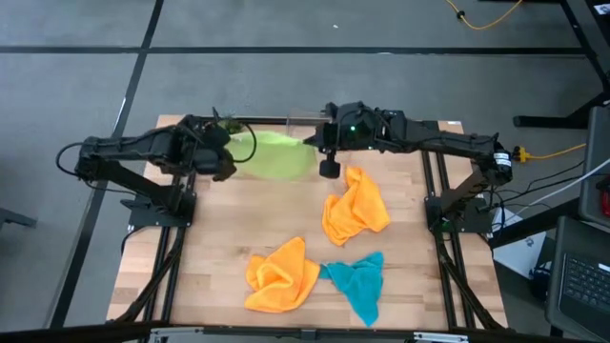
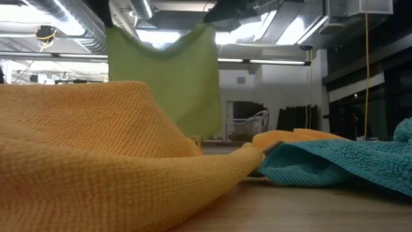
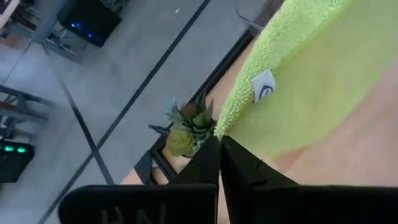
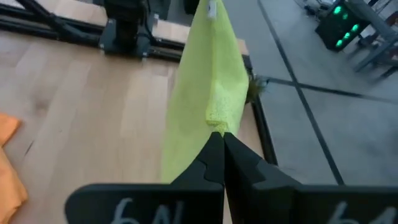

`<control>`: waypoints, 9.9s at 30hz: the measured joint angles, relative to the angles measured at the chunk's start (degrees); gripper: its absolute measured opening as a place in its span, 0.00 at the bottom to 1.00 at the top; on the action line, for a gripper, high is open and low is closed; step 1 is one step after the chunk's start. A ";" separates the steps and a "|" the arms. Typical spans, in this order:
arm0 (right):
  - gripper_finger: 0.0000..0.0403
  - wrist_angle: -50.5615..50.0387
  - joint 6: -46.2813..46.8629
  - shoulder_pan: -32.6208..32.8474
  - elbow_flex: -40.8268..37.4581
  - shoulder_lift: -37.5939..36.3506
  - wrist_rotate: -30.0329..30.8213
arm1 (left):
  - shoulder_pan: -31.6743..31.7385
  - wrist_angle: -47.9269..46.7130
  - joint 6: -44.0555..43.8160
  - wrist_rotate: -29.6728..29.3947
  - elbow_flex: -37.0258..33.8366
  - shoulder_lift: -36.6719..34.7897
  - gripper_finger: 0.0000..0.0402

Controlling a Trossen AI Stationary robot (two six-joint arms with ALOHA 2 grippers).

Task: Fold microfiber towels
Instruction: Fold the green microfiber cloth

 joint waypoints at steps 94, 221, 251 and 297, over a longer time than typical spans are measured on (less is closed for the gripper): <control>0.48 -14.81 20.98 2.75 -8.04 23.58 -1.26 | 5.14 19.91 -1.98 21.97 -20.87 15.04 0.26; 0.48 -4.10 18.06 18.01 -33.75 -37.88 31.94 | -3.12 121.91 6.29 11.38 -41.38 42.17 0.25; 0.48 -7.21 21.10 18.01 -33.75 -37.88 31.48 | -21.26 115.83 -15.04 38.46 -44.97 38.33 0.25; 0.48 -9.75 20.67 18.02 -33.77 -37.81 31.49 | -19.19 68.16 -27.19 1.77 -45.40 17.05 0.22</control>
